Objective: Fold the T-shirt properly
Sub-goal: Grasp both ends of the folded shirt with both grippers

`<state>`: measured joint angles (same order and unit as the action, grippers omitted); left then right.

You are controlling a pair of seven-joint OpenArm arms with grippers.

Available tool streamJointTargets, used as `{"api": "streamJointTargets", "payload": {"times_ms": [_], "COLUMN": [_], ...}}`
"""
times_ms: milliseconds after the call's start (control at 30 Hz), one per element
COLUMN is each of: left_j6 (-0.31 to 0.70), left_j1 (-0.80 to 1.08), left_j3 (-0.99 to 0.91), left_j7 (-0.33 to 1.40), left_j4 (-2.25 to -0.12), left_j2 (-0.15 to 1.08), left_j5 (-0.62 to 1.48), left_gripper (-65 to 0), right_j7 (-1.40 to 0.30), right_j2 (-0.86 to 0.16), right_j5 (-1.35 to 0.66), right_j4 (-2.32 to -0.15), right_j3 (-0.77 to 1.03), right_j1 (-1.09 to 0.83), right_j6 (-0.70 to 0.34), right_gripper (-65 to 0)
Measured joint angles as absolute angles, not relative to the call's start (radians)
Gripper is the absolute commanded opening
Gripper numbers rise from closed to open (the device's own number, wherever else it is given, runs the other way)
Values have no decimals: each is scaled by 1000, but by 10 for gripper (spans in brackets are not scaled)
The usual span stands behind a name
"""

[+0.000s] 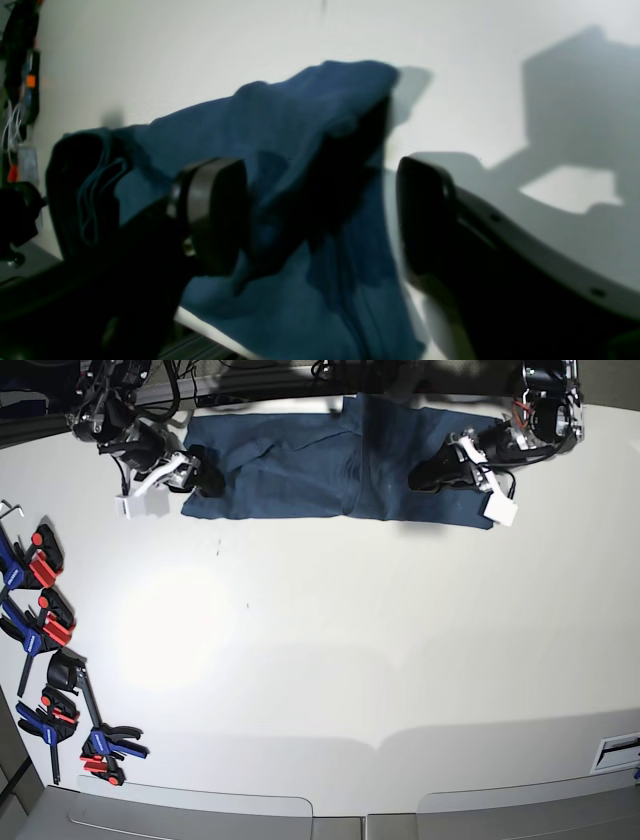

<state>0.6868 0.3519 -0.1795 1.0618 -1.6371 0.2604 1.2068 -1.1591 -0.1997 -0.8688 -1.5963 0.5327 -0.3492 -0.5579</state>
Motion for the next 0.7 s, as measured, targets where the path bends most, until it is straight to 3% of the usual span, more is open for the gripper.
{"api": "streamJointTargets", "payload": {"times_ms": [167, 233, 300, 500, 700], "left_j6": [687, 687, 687, 687, 689], "left_j1": [352, 352, 352, 352, 355], "left_j3": [-179, -179, -179, -250, -422], "left_j7": [1062, 1062, 1062, 1062, 1074], "left_j4": [-1637, -1637, -1637, -1637, -1637], "left_j2": [260, 260, 260, 260, 263], "left_j5": [1207, 1207, 1207, 1207, 1206], "left_gripper": [-626, -626, -626, -626, -650], "right_j7": [-1157, -1161, -1176, -1221, -1221], "right_j2": [-200, -199, -200, -199, -200], "right_j5": [-880, -880, -878, -860, -865], "right_j4": [-1597, -1597, -1597, -1590, -1591], "right_j3": [482, 475, 474, 473, 473], "right_j1": [-349, -349, -349, -351, -349], "right_j6": [-561, -561, -560, -556, -556], "right_gripper": [-211, -243, -320, -650, -650]}}
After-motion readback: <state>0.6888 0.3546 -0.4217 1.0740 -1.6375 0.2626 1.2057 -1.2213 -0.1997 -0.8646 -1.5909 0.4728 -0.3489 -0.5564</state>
